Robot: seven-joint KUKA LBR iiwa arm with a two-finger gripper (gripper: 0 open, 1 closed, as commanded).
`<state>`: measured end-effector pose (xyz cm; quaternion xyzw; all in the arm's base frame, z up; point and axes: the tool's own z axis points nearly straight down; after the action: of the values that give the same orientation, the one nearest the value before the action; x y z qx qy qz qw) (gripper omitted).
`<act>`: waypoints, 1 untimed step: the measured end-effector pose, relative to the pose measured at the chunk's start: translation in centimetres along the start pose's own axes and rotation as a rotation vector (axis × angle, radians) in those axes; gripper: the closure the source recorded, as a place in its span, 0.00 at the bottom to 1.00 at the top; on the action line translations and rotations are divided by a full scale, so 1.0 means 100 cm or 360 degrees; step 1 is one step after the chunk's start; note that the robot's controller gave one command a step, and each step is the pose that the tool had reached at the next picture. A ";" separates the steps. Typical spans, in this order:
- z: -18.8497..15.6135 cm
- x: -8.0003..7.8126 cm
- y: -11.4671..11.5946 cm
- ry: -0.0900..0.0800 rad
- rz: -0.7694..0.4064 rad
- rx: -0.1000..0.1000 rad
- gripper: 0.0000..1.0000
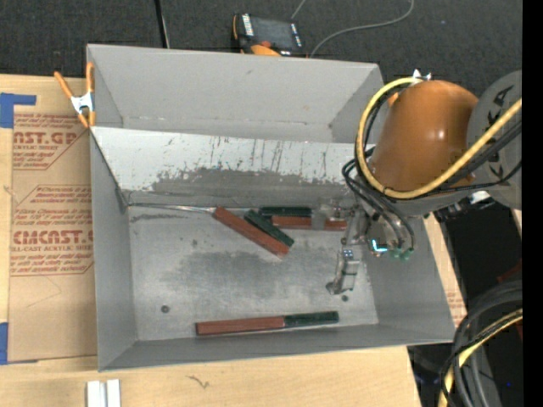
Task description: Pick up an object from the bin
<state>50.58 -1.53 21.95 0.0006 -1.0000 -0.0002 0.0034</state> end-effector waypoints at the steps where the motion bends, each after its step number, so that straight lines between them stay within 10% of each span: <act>1: 0.085 0.027 -0.059 0.0004 0.0048 0.0002 0.00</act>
Offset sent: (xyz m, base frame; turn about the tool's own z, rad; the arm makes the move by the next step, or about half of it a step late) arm -0.0245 -0.0564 -0.0794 0.0254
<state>47.84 -7.44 13.52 -0.0145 -0.9999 0.0005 0.0045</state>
